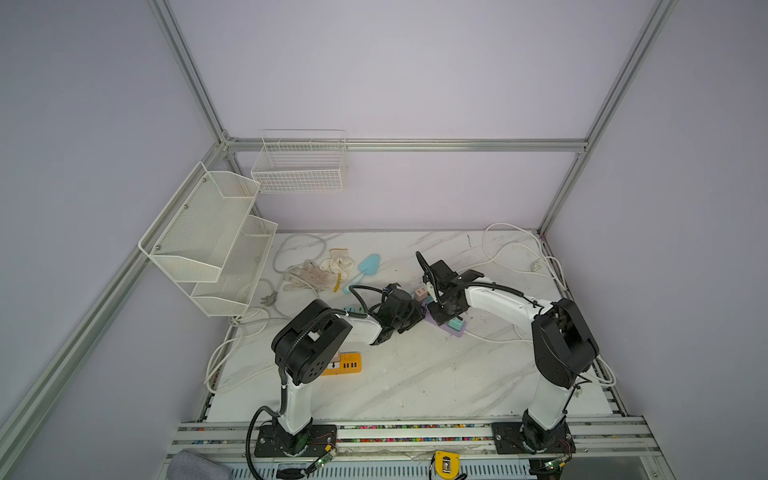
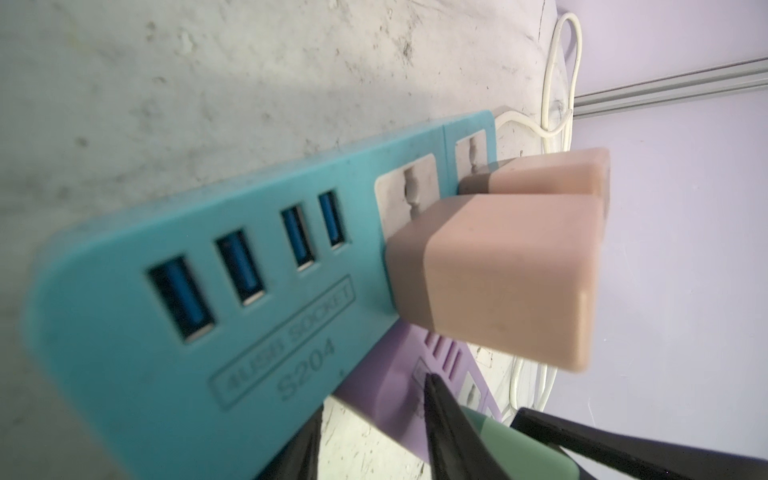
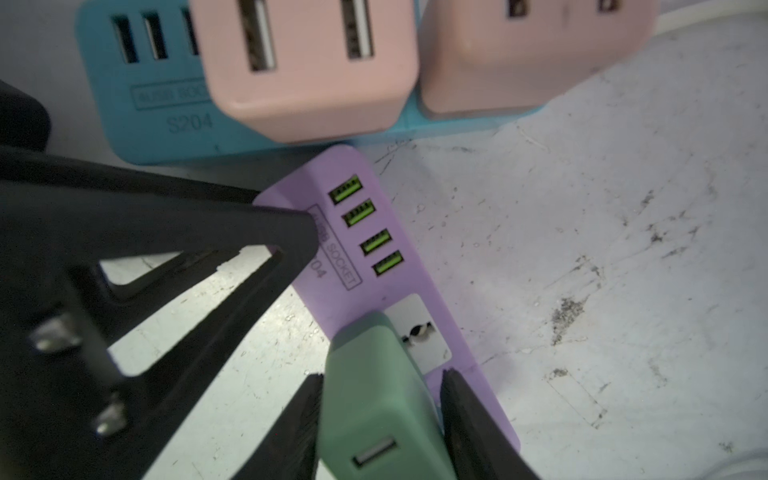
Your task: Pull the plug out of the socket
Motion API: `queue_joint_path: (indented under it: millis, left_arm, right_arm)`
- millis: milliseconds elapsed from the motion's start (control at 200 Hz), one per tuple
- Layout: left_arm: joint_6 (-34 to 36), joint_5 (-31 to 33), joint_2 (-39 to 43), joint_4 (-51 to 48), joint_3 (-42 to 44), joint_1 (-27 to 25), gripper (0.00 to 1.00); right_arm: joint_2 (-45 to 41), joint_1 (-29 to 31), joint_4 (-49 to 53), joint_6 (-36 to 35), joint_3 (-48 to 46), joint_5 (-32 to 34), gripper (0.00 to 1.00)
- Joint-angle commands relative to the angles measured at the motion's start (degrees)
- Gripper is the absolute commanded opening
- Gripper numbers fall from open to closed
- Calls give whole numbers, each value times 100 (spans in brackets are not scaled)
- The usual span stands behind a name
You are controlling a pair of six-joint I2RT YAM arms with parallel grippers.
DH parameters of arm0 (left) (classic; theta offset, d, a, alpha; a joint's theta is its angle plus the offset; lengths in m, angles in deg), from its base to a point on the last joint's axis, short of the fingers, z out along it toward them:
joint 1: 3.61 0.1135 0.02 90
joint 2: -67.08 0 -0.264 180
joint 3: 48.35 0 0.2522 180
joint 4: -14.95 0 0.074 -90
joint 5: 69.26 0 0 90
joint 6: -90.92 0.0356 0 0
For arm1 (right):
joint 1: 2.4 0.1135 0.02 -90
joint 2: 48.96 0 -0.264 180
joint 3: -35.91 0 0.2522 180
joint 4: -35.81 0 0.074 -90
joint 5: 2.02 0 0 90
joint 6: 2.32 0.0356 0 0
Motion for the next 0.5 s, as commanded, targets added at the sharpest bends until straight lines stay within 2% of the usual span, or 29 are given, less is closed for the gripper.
queue_joint_path:
  millis: [0, 190, 495]
  left_arm:
    - [63, -137, 27, 209, -340, 30, 41]
    - [3, -187, 43, 252, -328, 11, 41]
    - [-74, -352, -242, 625, -559, -60, 45]
  right_arm:
    - [43, 29, 117, 18, 134, -50, 42]
    - [-52, 30, 64, 162, -1, -184, 34]
    - [-150, -33, -189, 475, -251, -482, 29]
